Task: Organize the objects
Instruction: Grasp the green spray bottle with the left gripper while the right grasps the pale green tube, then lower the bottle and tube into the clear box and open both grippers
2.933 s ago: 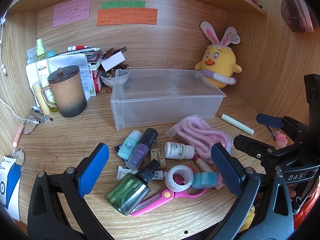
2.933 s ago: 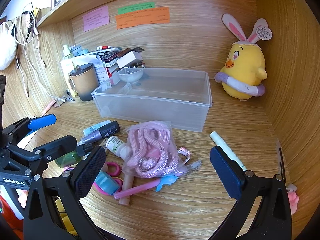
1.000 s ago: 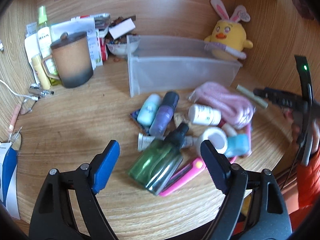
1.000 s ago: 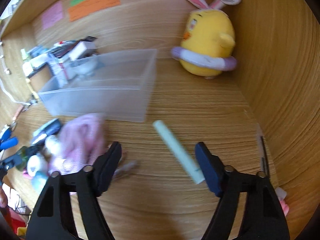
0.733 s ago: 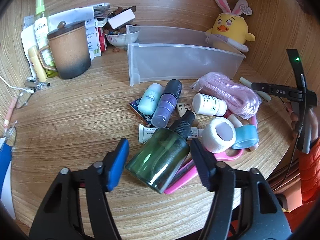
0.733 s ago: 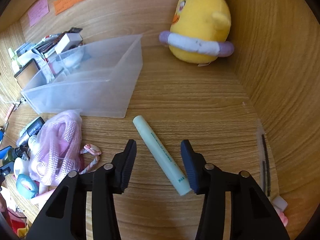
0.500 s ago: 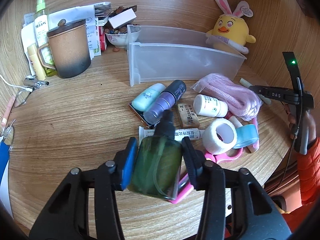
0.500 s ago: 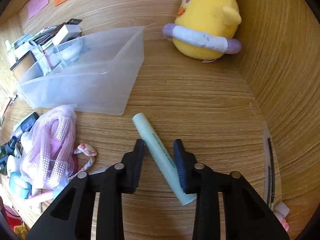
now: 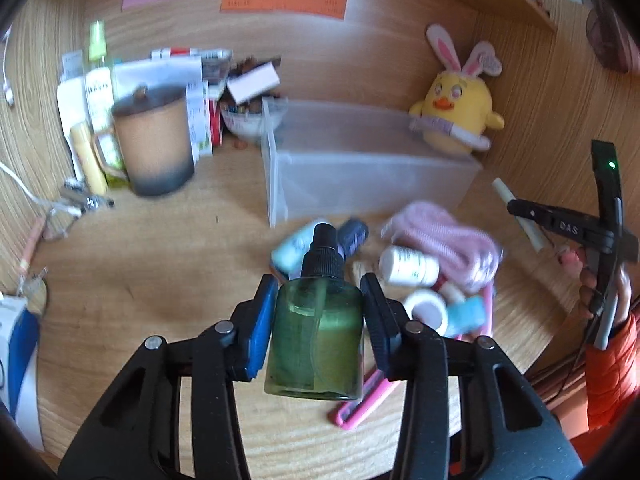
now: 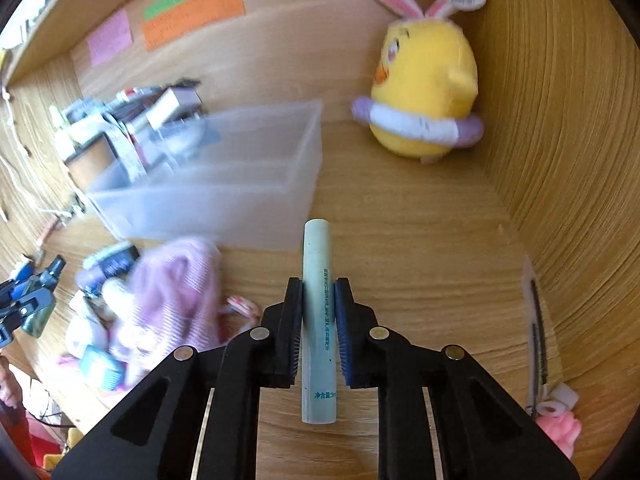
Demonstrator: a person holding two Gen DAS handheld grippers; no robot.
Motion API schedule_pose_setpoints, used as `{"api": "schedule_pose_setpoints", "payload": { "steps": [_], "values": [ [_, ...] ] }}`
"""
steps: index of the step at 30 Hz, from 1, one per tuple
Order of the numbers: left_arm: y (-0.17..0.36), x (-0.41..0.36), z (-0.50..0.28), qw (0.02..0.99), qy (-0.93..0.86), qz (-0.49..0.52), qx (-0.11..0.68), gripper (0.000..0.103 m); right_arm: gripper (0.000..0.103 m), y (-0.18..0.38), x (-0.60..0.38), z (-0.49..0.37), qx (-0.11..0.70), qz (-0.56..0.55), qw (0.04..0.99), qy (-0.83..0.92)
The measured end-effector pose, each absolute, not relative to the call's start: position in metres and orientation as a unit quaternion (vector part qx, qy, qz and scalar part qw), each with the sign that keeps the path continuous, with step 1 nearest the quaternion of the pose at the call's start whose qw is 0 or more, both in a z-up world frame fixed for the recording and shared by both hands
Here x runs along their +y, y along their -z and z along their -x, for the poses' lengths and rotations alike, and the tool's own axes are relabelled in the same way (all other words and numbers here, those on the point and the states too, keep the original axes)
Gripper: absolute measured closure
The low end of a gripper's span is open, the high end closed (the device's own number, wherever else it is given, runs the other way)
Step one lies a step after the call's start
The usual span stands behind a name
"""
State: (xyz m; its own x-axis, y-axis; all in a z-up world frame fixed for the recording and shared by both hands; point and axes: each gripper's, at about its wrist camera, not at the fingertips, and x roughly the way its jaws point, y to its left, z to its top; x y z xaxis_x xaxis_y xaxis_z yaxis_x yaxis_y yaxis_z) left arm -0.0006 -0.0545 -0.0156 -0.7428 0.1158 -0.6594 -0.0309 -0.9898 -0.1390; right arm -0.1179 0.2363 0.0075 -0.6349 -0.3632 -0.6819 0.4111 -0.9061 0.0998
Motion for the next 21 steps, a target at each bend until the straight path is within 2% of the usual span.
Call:
{"api": "schedule_pose_setpoints", "payload": {
  "steps": [11, 21],
  "values": [
    [-0.026, -0.06, 0.048, 0.024, -0.947, 0.315, -0.056, 0.061, 0.089, -0.055, 0.218, 0.115, 0.014, -0.313, 0.25, 0.916],
    [-0.039, -0.062, 0.103, 0.04, -0.94, 0.333, -0.059, 0.061, 0.089, -0.063, 0.179, 0.147, 0.034, -0.312, 0.262, 0.913]
  ]
}}
